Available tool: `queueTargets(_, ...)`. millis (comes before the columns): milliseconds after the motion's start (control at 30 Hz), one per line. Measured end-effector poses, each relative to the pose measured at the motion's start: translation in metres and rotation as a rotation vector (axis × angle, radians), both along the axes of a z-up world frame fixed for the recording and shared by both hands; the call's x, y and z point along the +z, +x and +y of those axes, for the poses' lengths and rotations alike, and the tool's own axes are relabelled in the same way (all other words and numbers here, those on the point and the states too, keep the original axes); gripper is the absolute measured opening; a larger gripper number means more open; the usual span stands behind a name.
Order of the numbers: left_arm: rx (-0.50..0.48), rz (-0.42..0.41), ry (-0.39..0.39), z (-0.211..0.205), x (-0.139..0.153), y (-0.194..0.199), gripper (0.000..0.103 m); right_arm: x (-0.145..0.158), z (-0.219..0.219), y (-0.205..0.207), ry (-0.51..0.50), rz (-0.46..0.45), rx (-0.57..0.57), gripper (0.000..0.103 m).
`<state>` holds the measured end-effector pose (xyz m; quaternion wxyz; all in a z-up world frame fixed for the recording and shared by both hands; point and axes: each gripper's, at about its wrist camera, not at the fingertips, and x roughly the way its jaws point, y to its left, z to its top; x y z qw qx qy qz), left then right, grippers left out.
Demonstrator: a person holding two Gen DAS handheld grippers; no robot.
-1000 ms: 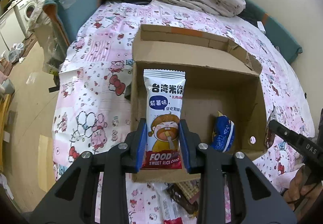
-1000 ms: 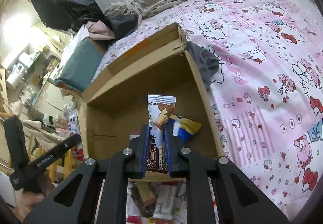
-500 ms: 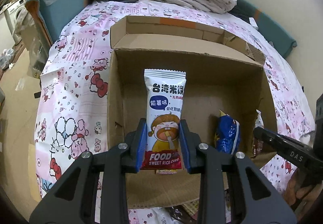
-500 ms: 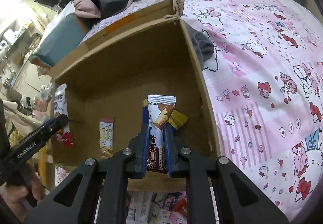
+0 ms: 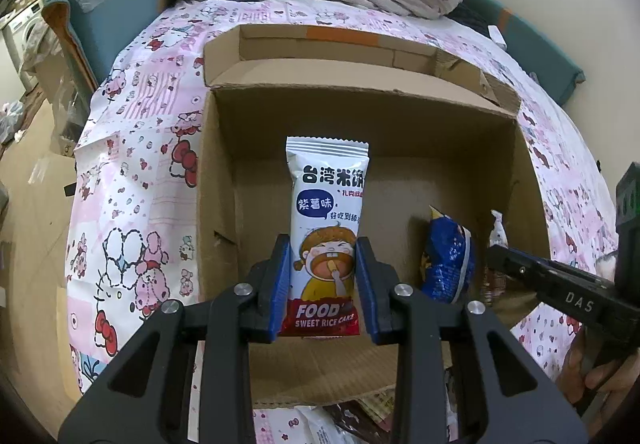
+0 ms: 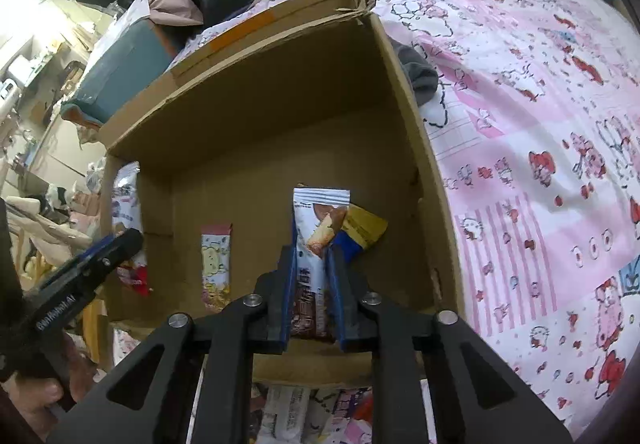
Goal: Organize snacks
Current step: 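Lower both held packets into the box and open both tools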
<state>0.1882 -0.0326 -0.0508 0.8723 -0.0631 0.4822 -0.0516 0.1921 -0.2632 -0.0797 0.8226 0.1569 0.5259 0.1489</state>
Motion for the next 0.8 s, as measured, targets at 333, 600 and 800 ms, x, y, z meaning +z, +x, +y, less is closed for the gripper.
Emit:
queueTargets(333,-0.037,-0.003,0.002,-0.007,0.001,-0.004,0.036,0.005,0.004,-0.001,0.08,-0.002,0.029,0.022)
queueTargets(600,-0.017,-0.035,0.015,-0.006,0.008,-0.008,0.078,0.02,0.005,-0.003,0.108,-0.076,0.012,0.087)
queueTargets(800,0.033,-0.067,0.027,0.002,0.017,-0.014,0.079,0.025,0.002,-0.006,0.075,-0.095,-0.021,0.087)
